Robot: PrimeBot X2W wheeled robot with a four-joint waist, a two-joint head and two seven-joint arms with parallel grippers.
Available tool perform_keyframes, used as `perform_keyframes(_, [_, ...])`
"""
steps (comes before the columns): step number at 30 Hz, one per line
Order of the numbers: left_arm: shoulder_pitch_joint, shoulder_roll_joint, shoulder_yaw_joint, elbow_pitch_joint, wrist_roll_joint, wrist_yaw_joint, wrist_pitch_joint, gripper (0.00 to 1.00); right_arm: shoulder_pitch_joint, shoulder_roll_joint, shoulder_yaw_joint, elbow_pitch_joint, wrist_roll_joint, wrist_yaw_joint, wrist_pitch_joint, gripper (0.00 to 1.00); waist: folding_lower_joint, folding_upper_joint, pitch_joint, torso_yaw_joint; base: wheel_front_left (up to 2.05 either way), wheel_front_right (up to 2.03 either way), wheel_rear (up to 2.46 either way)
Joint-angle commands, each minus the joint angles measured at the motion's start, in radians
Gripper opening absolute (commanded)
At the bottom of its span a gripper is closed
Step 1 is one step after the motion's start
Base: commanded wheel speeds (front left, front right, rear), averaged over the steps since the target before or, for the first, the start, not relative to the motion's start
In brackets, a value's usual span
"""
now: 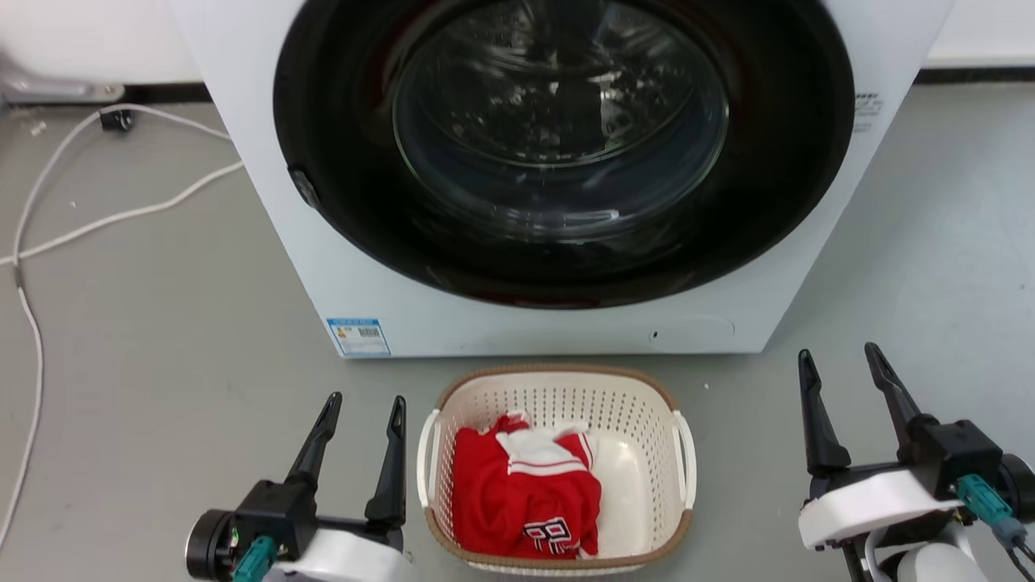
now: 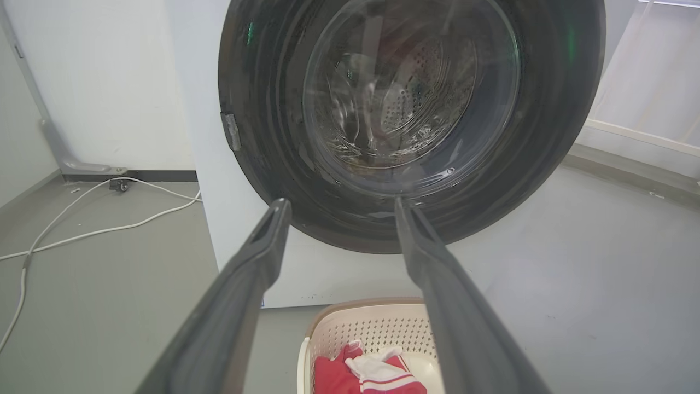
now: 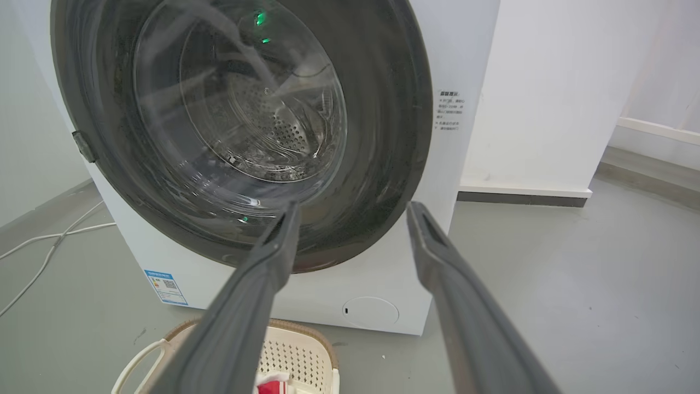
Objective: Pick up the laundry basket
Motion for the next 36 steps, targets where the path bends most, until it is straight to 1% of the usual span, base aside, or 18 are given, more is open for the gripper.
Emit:
perform_keyframes(1, [-0.028, -0.001, 0.007, 0.019, 0.001, -0.002, -0.002, 1.0, -0.026, -0.002, 0.0, 0.013, -0.004, 0.0, -0.002, 1.0, 0.0, 0.0, 0.063, -0.005, 0.0, 0.0, 0.0])
perform_keyframes(9, [-0.17, 0.0, 0.038, 0.186, -0.004, -0.025, -0.002, 1.0, -0.147, -0.002, 0.0, 0.104, -0.024, 0.0, 0.007, 1.0, 0.0, 0.0, 0.239, -0.013, 0.0, 0.0, 0.0])
perform_keyframes(11, [-0.219, 0.0, 0.043, 0.245, -0.029, -0.033, -0.002, 1.0, -0.189, -0.002, -0.007, 0.14, -0.033, 0.0, 0.013, 1.0, 0.0, 0.0, 0.281, -0.015, 0.0, 0.0, 0.0])
perform_keyframes(14, [-0.303, 0.023, 0.028, 0.329, -0.04, -0.042, -0.002, 1.0, -0.256, -0.002, -0.006, 0.202, -0.044, 0.0, 0.029, 1.0, 0.0, 0.0, 0.345, -0.018, 0.0, 0.0, 0.0])
perform_keyframes(16, [-0.358, 0.042, 0.016, 0.394, -0.044, -0.043, -0.002, 1.0, -0.301, -0.002, -0.005, 0.26, -0.024, 0.0, 0.054, 1.0, 0.0, 0.0, 0.386, -0.021, 0.0, 0.0, 0.0])
perform_keyframes(19, [-0.454, 0.066, -0.006, 0.502, -0.053, -0.045, -0.002, 1.0, -0.376, -0.002, -0.002, 0.38, 0.046, 0.0, 0.119, 1.0, 0.0, 0.0, 0.442, -0.023, 0.0, 0.0, 0.0])
perform_keyframes(22, [-0.546, 0.089, -0.037, 0.617, -0.069, -0.045, -0.002, 1.0, -0.46, -0.002, 0.003, 0.489, 0.063, 0.0, 0.154, 1.0, 0.0, 0.0, 0.491, -0.026, 0.0, 0.0, 0.0])
perform_keyframes(24, [-0.606, 0.098, -0.078, 0.686, -0.088, -0.045, 0.01, 1.0, -0.507, -0.002, 0.006, 0.557, 0.102, 0.0, 0.159, 1.0, 0.0, 0.0, 0.521, -0.027, 0.0, 0.0, 0.0])
perform_keyframes(28, [-0.71, 0.124, -0.158, 0.799, -0.161, -0.045, 0.07, 1.0, -0.61, -0.002, 0.025, 0.678, 0.123, 0.0, 0.146, 1.0, 0.0, 0.0, 0.579, -0.032, 0.0, 0.0, 0.0])
perform_keyframes(29, [-0.73, 0.126, -0.188, 0.82, -0.182, -0.045, 0.104, 1.0, -0.632, -0.002, 0.032, 0.705, 0.127, 0.0, 0.144, 1.0, 0.0, 0.0, 0.594, -0.033, 0.0, 0.0, 0.0])
perform_keyframes(30, [-0.73, 0.126, -0.188, 0.82, -0.182, -0.045, 0.104, 1.0, -0.632, -0.002, 0.032, 0.705, 0.127, 0.0, 0.144, 1.0, 0.0, 0.0, 0.594, -0.033, 0.0, 0.0, 0.0])
perform_keyframes(34, [-0.808, 0.17, -0.291, 0.864, -0.258, -0.044, 0.16, 1.0, -0.704, -0.002, 0.061, 0.817, 0.128, 0.0, 0.159, 1.0, 0.0, 0.0, 0.638, -0.035, 0.0, 0.0, 0.0])
perform_keyframes(36, [-0.833, 0.182, -0.334, 0.881, -0.292, -0.044, 0.178, 1.0, -0.74, -0.002, 0.073, 0.868, 0.136, 0.0, 0.169, 1.0, 0.0, 0.0, 0.655, -0.034, 0.0, 0.0, 0.0])
